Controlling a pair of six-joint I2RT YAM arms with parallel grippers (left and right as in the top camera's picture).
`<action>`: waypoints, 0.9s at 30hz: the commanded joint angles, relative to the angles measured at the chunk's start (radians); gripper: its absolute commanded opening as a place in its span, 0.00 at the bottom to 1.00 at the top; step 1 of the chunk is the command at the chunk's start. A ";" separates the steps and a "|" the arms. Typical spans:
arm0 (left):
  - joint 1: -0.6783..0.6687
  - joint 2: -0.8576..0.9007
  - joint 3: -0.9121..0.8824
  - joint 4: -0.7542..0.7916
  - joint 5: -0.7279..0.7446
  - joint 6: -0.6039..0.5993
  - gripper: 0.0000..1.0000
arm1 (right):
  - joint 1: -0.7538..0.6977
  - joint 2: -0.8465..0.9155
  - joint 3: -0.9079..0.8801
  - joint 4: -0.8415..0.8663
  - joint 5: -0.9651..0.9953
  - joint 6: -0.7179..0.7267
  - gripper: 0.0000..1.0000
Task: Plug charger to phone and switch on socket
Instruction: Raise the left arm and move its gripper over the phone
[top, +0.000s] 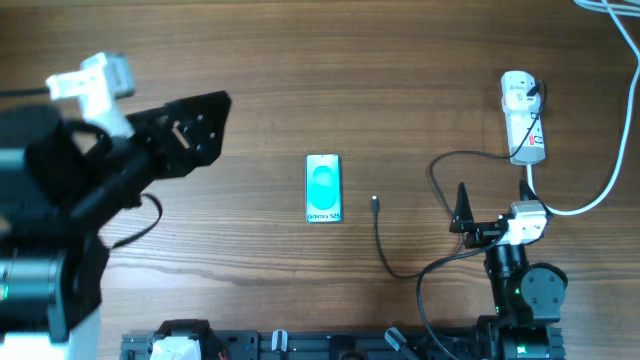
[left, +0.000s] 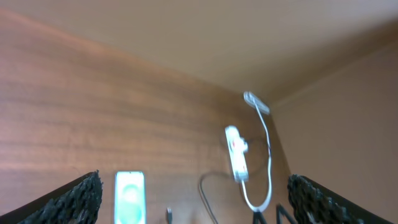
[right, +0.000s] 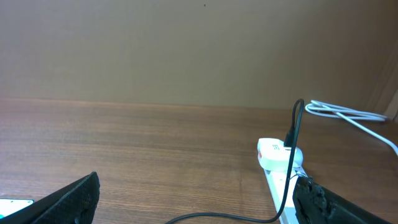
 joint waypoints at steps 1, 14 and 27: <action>-0.009 0.073 0.016 -0.051 0.094 0.026 0.99 | 0.004 -0.009 -0.001 0.002 0.003 -0.009 1.00; -0.359 0.564 0.358 -0.502 -0.308 0.020 0.99 | 0.004 -0.009 -0.001 0.002 0.003 -0.010 1.00; -0.505 0.972 0.465 -0.484 -0.443 0.000 1.00 | 0.004 -0.009 -0.001 0.002 0.003 -0.010 1.00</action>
